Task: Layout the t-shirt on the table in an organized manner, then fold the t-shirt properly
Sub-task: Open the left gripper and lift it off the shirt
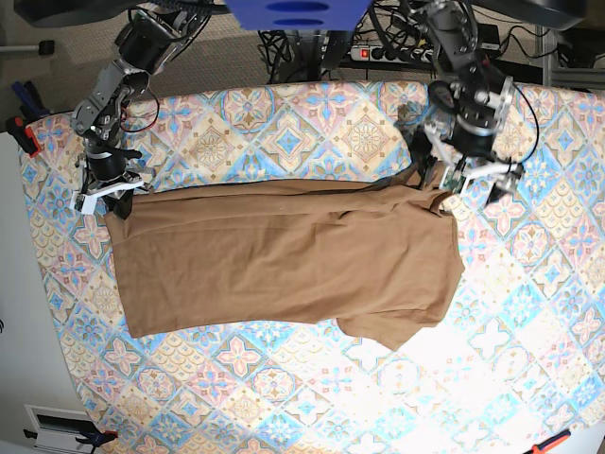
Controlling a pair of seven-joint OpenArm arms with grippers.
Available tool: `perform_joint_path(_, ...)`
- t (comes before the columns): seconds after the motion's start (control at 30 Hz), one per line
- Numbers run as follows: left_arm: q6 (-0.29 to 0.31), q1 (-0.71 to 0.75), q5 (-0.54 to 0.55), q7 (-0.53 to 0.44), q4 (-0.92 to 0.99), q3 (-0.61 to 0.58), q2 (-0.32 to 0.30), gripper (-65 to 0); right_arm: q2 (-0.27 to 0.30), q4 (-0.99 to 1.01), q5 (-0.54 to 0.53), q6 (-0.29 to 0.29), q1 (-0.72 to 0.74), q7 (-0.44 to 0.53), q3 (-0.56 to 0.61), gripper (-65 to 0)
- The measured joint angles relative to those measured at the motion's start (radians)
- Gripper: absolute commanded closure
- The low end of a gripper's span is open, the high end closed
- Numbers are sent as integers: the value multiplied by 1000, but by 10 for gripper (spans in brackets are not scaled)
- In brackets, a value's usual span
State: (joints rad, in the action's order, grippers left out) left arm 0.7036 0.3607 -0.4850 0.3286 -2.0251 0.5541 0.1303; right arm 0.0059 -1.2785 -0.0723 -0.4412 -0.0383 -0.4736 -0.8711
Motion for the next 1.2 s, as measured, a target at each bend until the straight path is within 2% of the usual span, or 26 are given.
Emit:
perform_joint_path(0.13,0,47,200,6,11,60,7,-650,0,0,1,0,0,0,1,0)
perform_joint_path(0.27,0,57,278,13,36,66,8,-650,-1,0,3,0,0,0,1,0)
perform_joint_path(0.5,-2,52,283,10,36,116,22,-650,0,0,3,0,0,0,1,0)
perform_joint_path(0.57,-15,55,283,12,36,117,23,-650,-1,0,3,1,0,0,1,0)
perform_joint_path(0.63,4,58,285,13,36,116,23,-650,0,0,3,0,0,0,1,0)
perform_joint_path(1.2,1,60,283,13,35,134,22,-650,-1,0,3,0,0,0,1,0)
